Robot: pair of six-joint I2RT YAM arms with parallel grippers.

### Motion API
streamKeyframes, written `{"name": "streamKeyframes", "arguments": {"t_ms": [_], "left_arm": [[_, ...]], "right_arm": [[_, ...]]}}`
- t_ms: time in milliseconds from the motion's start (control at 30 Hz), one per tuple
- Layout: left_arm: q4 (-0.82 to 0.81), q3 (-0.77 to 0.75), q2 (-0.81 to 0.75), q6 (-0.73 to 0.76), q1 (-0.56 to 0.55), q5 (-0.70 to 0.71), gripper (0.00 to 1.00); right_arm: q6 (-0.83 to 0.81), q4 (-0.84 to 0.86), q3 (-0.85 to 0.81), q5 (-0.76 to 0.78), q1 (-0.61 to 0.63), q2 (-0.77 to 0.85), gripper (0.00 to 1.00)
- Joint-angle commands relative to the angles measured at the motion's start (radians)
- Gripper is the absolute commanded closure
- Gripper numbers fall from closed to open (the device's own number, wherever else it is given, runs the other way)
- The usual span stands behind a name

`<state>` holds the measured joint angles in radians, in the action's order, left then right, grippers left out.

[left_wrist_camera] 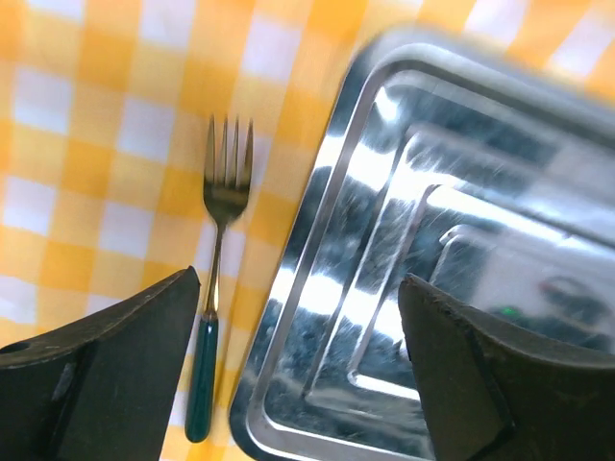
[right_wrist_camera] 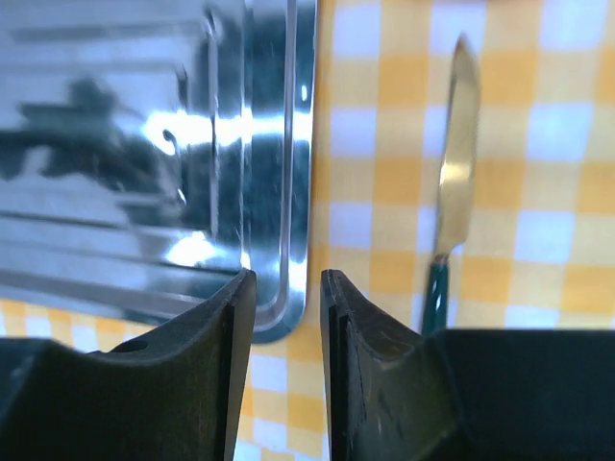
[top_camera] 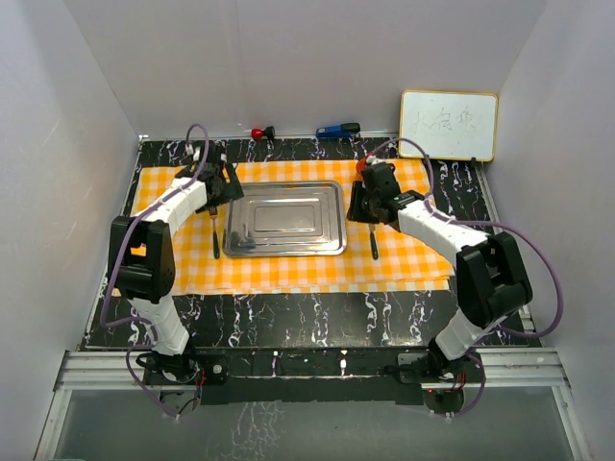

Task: Set the dinner table for one person
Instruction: Adjust the plate on the napkin.

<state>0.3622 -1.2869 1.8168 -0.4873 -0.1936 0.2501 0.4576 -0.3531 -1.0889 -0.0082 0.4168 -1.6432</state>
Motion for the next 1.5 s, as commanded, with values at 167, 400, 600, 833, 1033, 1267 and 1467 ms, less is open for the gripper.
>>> {"name": "streamKeyframes", "arguments": {"t_ms": [167, 400, 600, 833, 1033, 1267, 1467], "left_arm": [[-0.020, -0.275, 0.070, 0.043, 0.146, -0.147, 0.01], [0.084, -0.247, 0.085, 0.030, 0.131, -0.026, 0.01], [0.164, -0.216, -0.011, 0.129, 0.086, 0.083, 0.01], [0.300, -0.199, -0.038, 0.092, 0.091, 0.065, 0.01], [0.355, -0.097, -0.115, 0.124, 0.091, 0.092, 0.07], [0.299, 0.072, -0.156, 0.133, 0.091, -0.015, 0.22], [0.249, 0.083, -0.100, 0.151, 0.091, -0.056, 0.28]], "right_arm": [[-0.153, 0.096, -0.193, 0.250, -0.002, 0.079, 0.69], [-0.103, -0.195, -0.405, 0.044, -0.055, -0.058, 0.02], [-0.094, -0.259, -0.473, 0.129, -0.058, -0.085, 0.19], [-0.084, -0.320, -0.509, 0.167, -0.055, -0.183, 0.02], [-0.093, -0.320, -0.511, 0.147, -0.055, -0.207, 0.07], [-0.078, -0.284, -0.508, 0.130, -0.055, -0.199, 0.14], [-0.073, -0.252, -0.497, 0.107, -0.055, -0.184, 0.14]]}}
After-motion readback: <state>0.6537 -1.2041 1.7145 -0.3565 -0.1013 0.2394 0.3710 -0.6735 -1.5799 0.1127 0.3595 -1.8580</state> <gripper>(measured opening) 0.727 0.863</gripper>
